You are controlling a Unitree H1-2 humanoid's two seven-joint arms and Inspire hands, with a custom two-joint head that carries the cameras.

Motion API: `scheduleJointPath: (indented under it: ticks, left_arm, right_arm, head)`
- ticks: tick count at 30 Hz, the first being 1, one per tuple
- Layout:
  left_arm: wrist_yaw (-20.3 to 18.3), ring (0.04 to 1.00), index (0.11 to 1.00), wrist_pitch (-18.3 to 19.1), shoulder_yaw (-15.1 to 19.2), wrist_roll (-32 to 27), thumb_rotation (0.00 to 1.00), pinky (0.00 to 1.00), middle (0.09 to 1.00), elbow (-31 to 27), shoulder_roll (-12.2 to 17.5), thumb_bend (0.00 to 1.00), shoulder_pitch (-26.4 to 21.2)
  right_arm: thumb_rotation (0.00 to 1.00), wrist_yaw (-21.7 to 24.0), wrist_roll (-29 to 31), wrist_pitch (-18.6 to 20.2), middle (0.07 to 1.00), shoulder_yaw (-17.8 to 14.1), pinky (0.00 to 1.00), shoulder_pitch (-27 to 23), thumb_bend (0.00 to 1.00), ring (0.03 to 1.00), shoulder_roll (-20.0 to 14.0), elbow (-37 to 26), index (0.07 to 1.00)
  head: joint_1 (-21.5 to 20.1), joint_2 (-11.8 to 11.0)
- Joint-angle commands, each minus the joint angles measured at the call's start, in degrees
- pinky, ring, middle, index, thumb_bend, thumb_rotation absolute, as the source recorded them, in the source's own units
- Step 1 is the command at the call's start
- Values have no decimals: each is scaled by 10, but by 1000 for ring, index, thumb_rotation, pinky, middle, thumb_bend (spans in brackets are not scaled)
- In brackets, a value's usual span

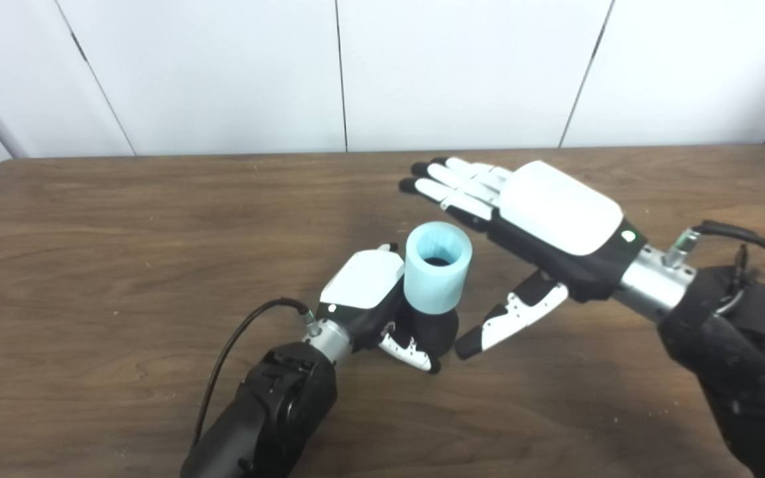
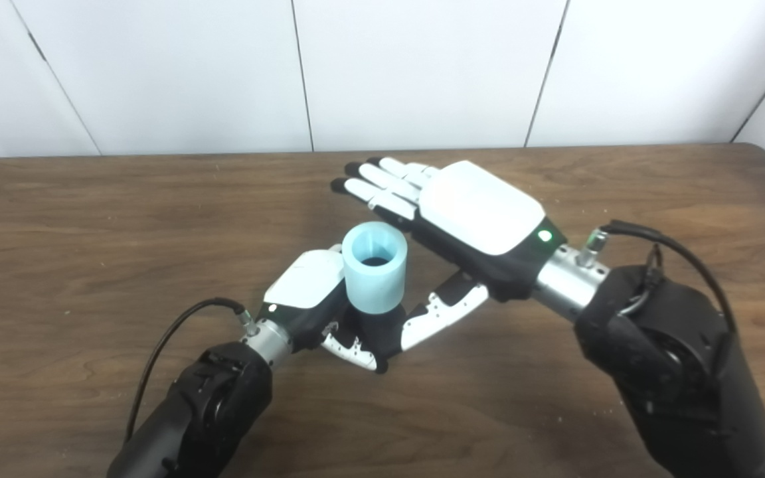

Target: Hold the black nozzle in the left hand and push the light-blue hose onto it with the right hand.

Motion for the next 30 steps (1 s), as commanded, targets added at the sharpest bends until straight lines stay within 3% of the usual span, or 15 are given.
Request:
scheduleJointPath:
  ticks: [1,6,17,24,30]
  left_arm:
    - [-45,724,446,17,-26,20,0,1000,548,56,14,513,38]
    - [-43,726,446,16,-26,21,0,1000,548,56,14,513,39]
    - [-41,725,446,12,-24,18,0,1000,550,60,18,513,35]
    - [-41,733,445,10,-23,14,0,1000,554,58,19,511,35]
    - [-39,724,443,7,-27,18,0,1000,552,62,18,512,32]
  right_arm:
    - [822,-17,14,-9,1000,-11,941,-2,654,1000,-8,-22,978]
    - [736,-19,14,-16,1000,-8,953,13,698,1000,-5,-29,964]
    - [940,4,-6,-46,1000,22,1000,35,674,1000,-16,-17,1000]
    - [954,9,-7,-53,1000,39,1000,20,674,1000,-5,-7,1000]
    - [954,0,-1,-62,1000,35,1000,27,672,1000,-11,3,1000]
  head:
    - [1,0]
    - [3,-2]
    - [1,-3]
    - [2,-4]
    - [1,-4]
